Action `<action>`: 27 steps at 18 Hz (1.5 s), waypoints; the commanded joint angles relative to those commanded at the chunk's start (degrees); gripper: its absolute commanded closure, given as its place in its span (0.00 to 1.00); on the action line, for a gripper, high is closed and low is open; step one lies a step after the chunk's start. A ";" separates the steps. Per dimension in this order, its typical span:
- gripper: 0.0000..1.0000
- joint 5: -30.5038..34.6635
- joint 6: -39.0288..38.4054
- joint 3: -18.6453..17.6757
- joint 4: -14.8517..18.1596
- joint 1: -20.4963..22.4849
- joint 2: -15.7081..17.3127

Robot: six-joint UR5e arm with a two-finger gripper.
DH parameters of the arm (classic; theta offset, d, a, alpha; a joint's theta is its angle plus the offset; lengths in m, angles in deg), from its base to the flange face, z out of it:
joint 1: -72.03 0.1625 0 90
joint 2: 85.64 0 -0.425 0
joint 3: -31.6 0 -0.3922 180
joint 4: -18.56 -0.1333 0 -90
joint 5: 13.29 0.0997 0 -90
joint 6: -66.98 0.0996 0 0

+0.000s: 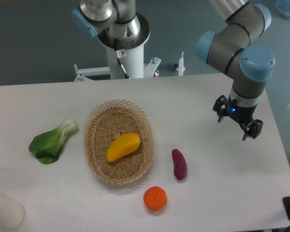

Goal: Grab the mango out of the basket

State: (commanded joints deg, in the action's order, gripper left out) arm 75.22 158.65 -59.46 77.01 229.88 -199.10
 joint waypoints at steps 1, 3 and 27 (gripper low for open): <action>0.00 0.00 0.09 0.00 0.00 0.00 0.09; 0.00 0.00 0.09 0.00 0.00 0.00 0.09; 0.00 -0.79 -12.98 -2.99 0.09 -10.01 1.84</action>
State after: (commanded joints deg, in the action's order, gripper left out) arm 74.43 145.67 -62.44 77.10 219.88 -197.26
